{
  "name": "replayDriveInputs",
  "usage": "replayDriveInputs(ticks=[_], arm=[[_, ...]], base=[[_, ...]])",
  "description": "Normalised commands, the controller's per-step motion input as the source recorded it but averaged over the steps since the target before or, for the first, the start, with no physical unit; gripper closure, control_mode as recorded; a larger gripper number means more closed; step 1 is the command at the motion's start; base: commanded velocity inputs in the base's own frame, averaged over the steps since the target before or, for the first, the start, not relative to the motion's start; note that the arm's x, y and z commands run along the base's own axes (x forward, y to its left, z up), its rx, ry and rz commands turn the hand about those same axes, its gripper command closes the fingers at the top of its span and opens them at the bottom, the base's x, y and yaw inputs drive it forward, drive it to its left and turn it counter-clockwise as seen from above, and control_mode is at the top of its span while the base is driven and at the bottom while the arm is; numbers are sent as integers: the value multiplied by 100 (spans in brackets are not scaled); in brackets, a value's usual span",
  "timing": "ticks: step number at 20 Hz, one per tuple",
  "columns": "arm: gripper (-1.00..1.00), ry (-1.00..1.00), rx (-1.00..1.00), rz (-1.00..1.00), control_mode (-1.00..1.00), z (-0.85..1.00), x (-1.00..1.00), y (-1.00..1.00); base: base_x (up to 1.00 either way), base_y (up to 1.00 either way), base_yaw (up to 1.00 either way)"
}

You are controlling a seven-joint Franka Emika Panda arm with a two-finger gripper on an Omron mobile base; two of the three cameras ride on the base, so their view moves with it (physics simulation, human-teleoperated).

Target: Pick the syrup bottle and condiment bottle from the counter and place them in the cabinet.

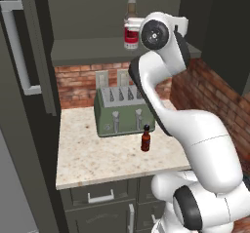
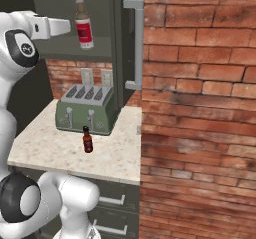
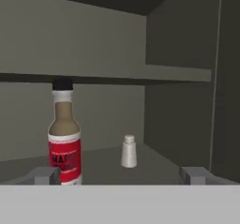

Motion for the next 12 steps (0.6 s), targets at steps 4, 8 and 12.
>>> replayDriveInputs(ticks=[4, 8, 12], arm=[[-100, 0, 1, -9, -100, -15, -64, 0], [-100, -1, 5, -11, -100, -7, -63, -2], [-100, 4, 8, -12, -100, -10, -50, -1]], base=[[0, 0, 0], [0, 0, 0], [0, 0, 0]])
